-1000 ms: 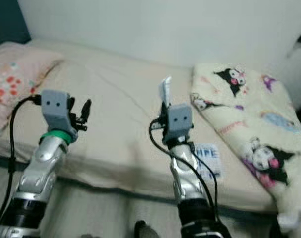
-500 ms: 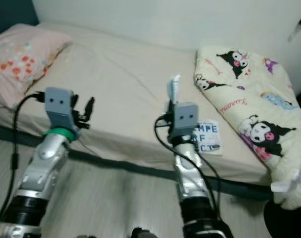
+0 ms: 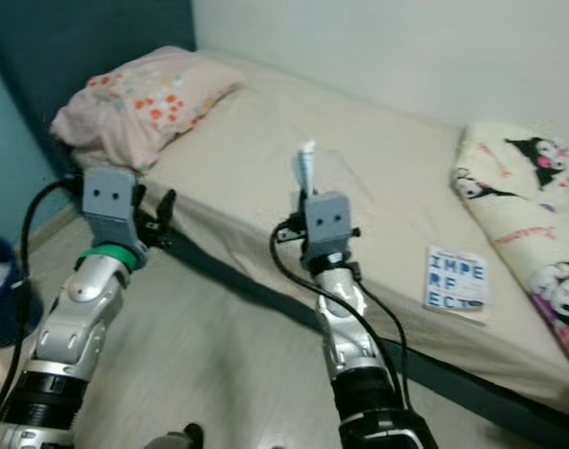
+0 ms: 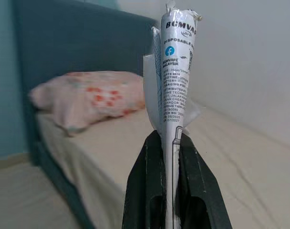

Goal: Clean up the room

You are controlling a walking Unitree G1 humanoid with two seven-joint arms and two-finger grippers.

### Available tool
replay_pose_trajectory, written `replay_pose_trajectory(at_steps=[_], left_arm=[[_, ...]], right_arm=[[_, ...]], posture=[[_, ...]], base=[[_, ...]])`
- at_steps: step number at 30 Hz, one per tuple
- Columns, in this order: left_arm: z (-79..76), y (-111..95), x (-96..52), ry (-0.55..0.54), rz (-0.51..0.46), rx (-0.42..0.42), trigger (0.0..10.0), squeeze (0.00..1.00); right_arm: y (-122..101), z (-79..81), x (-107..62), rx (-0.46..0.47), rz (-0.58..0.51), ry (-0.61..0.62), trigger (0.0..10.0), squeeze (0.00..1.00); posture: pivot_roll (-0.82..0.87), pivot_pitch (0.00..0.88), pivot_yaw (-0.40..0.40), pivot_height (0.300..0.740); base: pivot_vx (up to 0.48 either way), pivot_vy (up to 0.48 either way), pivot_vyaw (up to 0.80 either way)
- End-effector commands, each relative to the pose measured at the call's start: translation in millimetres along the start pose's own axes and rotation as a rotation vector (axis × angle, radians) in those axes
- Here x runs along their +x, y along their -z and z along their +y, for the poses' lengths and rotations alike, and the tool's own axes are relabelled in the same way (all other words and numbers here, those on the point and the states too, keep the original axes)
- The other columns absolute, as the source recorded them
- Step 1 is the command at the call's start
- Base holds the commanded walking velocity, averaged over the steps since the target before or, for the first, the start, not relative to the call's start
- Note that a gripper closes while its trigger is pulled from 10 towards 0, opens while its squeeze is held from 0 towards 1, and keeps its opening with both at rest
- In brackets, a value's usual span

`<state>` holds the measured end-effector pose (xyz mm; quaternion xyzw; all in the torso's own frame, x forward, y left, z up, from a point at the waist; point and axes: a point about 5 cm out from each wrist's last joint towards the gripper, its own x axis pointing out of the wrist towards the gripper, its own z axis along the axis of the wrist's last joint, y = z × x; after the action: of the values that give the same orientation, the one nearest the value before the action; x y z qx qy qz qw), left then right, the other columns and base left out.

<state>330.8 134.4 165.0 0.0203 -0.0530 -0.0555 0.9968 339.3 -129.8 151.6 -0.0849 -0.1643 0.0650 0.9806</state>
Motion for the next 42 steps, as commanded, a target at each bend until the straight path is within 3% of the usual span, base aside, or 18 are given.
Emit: replay_pose_trajectory(at_steps=[1, 25, 32, 37, 38, 39, 42], left_arm=[[-0.9, 3, -0.9, 0.005, 0.021, 0.013, 10.0, 0.00], [1.7, 6, -2.4, -0.011, 0.033, 0.036, 10.0, 0.00], [9.4, 17, -4.4, -0.060, 0.067, 0.096, 10.0, 0.00], [17.0, 32, -8.6, -0.085, 0.111, 0.164, 10.0, 0.00], [25.9, 57, -17.1, -0.103, 0.194, 0.214, 10.0, 0.00], [29.7, 69, -21.8, -0.108, 0.233, 0.234, 10.0, 0.00], [35.8, 88, -31.4, -0.113, 0.303, 0.270, 10.0, 0.00]], right_arm=[[3, -0.1, -1.7, 0.004, 0.011, 0.002, 10.0, 0.00], [2, 9.5, -4.1, 0.019, 0.001, -0.054, 10.0, 0.00], [7, 9.1, -6.9, 0.025, 0.021, -0.058, 10.0, 0.00], [19, 3.8, -12.7, 0.053, 0.080, -0.027, 10.0, 0.00], [40, -0.3, -22.9, 0.087, 0.180, -0.010, 10.0, 0.00], [49, -1.8, -28.5, 0.102, 0.229, -0.003, 10.0, 0.00], [69, -2.9, -41.2, 0.141, 0.337, 0.001, 10.0, 0.00]], posture=[[0.03, 0.022, 0.008, 0.740], [0.03, 0.028, 0.011, 0.740], [0.03, 0.031, 0.009, 0.740], [0.03, 0.032, 0.011, 0.740], [0.03, 0.032, 0.012, 0.740], [0.03, 0.031, 0.013, 0.740], [0.03, 0.030, 0.013, 0.740]], base=[[0.000, 0.000, 0.79], [0.000, 0.000, 0.79], [0.000, 0.000, 0.78], [0.000, 0.000, 0.78], [0.000, 0.000, 0.78], [0.000, 0.000, 0.78], [0.000, 0.000, 0.78]])
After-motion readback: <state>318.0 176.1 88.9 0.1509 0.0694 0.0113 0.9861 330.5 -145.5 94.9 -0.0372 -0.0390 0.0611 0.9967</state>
